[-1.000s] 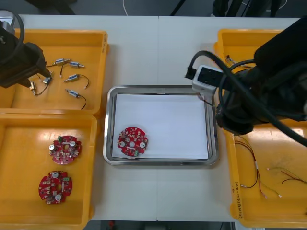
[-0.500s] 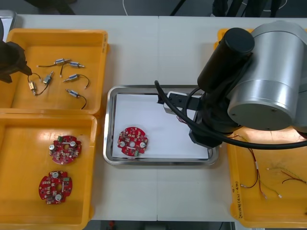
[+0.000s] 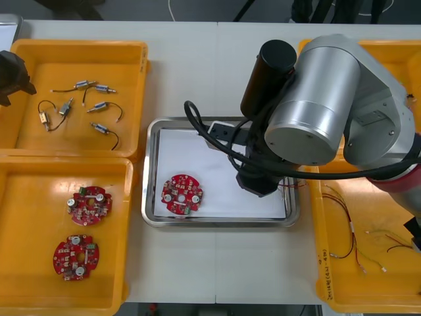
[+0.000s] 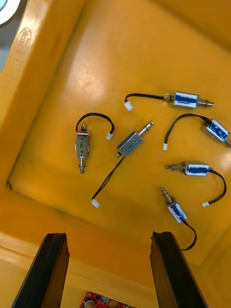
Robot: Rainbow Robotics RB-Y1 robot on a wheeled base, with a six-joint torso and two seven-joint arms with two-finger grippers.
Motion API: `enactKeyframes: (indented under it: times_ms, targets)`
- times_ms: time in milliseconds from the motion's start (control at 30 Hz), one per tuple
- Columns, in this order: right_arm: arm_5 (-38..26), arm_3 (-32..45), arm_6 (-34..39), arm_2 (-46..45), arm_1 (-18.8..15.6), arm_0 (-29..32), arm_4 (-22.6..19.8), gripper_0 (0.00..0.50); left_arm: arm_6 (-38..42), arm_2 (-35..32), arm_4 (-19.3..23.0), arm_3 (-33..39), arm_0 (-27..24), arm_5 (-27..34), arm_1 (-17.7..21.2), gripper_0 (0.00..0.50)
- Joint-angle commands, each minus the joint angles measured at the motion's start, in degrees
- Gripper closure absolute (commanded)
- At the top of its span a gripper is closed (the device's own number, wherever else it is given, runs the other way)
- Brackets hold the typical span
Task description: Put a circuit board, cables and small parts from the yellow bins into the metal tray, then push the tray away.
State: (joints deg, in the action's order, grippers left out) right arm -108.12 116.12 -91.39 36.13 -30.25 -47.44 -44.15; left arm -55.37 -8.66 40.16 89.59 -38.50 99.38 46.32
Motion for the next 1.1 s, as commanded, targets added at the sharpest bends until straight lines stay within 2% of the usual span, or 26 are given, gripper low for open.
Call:
enactKeyframes:
  times_ms: [33,100,367,533,800,1100]
  targets:
    - [3.7,-1.34,-3.09,4.48,1.07,-2.48,2.93,0.5,-8.53,0.13,-0.96,-4.69,-3.33,-3.14,2.55,0.0]
    - [5.63,-2.3,-3.18,6.68,1.07,-2.57,4.25,0.5,-9.06,1.36,-1.84,-7.15,-4.39,-5.07,2.55,0.0]
    - [9.15,-4.15,-5.03,12.12,0.81,-3.45,5.04,0.5,-14.24,5.06,-1.66,-15.85,-5.88,-13.68,2.55,0.0]
    - [10.47,-4.94,-11.44,12.92,0.2,-3.54,6.01,0.5,-16.97,8.83,-0.96,-20.51,-5.79,-19.48,2.46,0.0]
    - [11.88,-6.26,-17.77,13.79,-1.03,-3.54,6.1,0.5,-17.23,11.38,-1.48,-22.09,-5.79,-21.68,1.41,0.0]
    - [17.85,-9.07,-18.12,19.33,-2.18,-3.54,7.15,0.5,-18.46,11.74,-2.71,-26.75,-5.79,-26.08,-0.53,0.0]
